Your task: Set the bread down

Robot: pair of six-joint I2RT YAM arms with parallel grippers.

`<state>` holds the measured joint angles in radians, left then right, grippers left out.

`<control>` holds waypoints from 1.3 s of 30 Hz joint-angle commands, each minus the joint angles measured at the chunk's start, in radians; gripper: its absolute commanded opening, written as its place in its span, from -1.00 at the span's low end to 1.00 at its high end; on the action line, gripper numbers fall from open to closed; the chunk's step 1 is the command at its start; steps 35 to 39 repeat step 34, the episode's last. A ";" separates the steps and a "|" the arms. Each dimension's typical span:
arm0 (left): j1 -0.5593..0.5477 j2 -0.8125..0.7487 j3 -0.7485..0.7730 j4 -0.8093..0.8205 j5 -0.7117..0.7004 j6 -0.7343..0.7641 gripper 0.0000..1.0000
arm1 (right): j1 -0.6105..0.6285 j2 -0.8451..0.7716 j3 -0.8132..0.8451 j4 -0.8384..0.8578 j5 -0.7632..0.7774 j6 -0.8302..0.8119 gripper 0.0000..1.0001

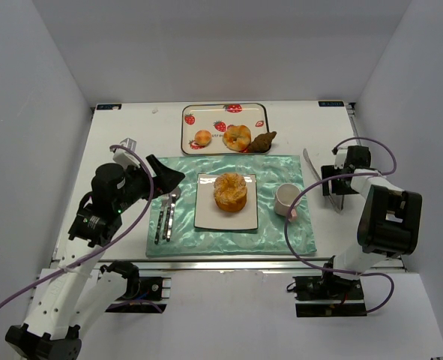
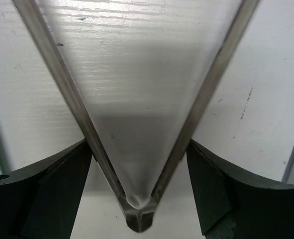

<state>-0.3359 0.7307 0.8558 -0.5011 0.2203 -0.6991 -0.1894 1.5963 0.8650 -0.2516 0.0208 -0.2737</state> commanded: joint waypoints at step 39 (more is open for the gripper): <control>-0.003 0.026 0.014 0.067 0.030 0.035 0.96 | -0.002 -0.288 0.528 -0.467 -0.426 0.234 0.79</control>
